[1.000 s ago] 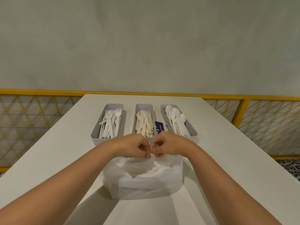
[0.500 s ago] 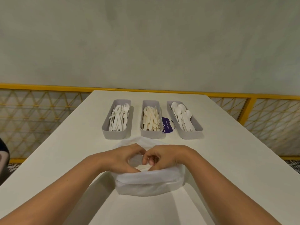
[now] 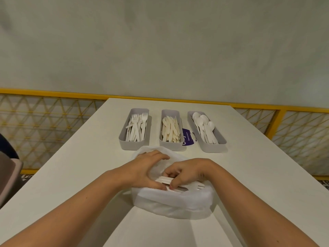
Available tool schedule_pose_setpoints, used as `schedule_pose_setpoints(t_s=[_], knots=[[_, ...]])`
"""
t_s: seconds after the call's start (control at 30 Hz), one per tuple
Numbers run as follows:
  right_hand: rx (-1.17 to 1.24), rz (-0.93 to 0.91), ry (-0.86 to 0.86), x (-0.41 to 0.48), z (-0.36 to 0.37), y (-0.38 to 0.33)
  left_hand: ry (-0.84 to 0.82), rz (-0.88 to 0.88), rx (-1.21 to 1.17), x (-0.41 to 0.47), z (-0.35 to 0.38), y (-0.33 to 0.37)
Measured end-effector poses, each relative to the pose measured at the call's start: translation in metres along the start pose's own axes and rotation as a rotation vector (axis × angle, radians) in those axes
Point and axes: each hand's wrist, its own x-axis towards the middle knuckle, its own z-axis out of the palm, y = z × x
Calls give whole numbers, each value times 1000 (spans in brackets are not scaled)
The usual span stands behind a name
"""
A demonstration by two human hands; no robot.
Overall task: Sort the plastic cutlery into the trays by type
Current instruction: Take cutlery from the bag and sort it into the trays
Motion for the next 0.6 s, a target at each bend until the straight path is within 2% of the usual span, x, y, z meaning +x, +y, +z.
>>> schedule_pose_setpoints(t_s=[0.13, 0.3, 0.47, 0.6], knots=[[12, 7, 32, 1, 4, 3, 82, 18, -59, -5, 1, -9], [220, -17, 124, -2, 9, 7, 146, -5, -147, -9, 2, -22], [43, -116, 146, 1, 15, 7, 144, -15, -168, -10, 4, -28], [10, -98, 177, 1, 15, 8, 131, -21, -193, -9, 4, -32]])
